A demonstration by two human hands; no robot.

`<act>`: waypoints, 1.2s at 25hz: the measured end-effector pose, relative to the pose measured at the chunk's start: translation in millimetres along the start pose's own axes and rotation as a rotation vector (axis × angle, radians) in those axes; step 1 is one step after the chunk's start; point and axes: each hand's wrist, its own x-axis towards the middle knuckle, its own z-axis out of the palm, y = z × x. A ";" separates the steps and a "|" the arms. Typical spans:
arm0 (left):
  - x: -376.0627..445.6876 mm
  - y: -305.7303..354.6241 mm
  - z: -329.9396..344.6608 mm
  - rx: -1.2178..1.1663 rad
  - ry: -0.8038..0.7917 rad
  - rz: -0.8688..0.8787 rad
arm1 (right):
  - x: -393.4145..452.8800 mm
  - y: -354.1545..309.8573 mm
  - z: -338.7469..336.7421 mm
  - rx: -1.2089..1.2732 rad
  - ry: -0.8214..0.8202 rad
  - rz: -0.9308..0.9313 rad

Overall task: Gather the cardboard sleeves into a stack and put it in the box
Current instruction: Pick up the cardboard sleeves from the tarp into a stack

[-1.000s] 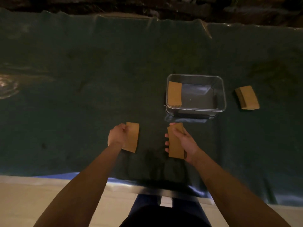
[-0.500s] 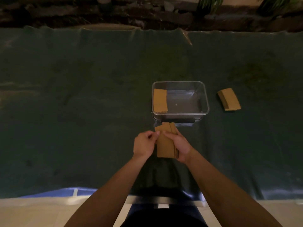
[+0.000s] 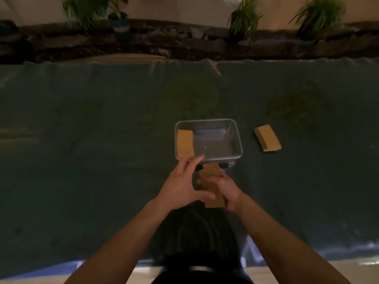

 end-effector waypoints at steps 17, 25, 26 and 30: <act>-0.7 68.7 9.0 0.114 -0.119 0.281 | -27.1 -30.7 -37.0 0.053 -0.222 0.095; -7.5 76.8 13.2 0.183 -0.102 0.279 | -39.7 -25.1 -31.6 0.092 -0.198 0.060; -7.4 76.8 11.5 0.171 -0.078 0.283 | -40.5 -24.2 -32.3 0.117 -0.215 0.066; -2.2 77.1 2.1 0.123 -0.003 0.274 | -48.4 -17.6 -37.5 0.173 -0.355 0.070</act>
